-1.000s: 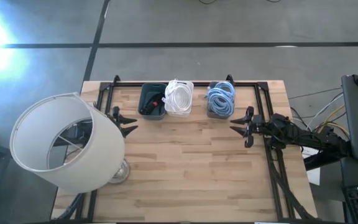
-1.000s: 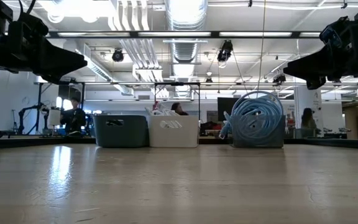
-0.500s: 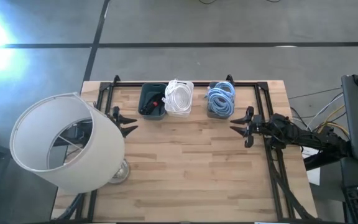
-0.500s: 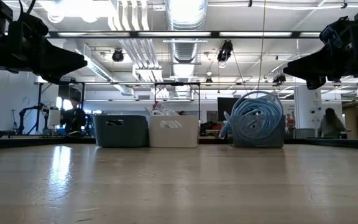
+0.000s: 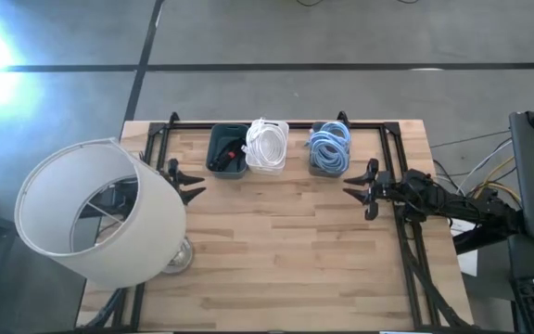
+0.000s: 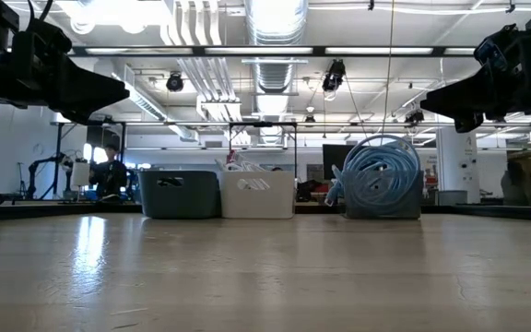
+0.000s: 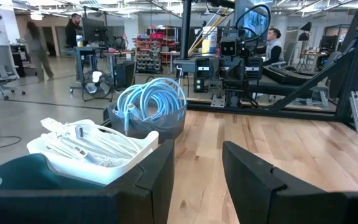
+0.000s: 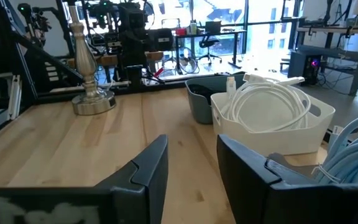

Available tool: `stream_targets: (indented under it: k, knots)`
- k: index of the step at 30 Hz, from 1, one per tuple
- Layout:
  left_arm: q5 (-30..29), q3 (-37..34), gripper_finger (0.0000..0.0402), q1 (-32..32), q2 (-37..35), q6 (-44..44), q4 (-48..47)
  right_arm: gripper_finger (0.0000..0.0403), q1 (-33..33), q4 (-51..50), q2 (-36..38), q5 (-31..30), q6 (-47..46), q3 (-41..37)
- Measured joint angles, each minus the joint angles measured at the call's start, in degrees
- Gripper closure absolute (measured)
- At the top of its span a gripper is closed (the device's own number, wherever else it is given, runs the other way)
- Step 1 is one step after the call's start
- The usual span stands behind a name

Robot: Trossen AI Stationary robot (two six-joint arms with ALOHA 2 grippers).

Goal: Pick & Place USB Port
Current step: Return to Home Position

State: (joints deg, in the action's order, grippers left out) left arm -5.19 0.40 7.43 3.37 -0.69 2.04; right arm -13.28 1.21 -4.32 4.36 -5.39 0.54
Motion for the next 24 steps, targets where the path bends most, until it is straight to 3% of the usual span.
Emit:
stream_targets:
  k: [24]
  knots:
    - [0.0,0.0,0.0262,0.0,0.0,0.0,0.0,0.0279,0.0,0.0,0.0,0.0,-0.2,0.0]
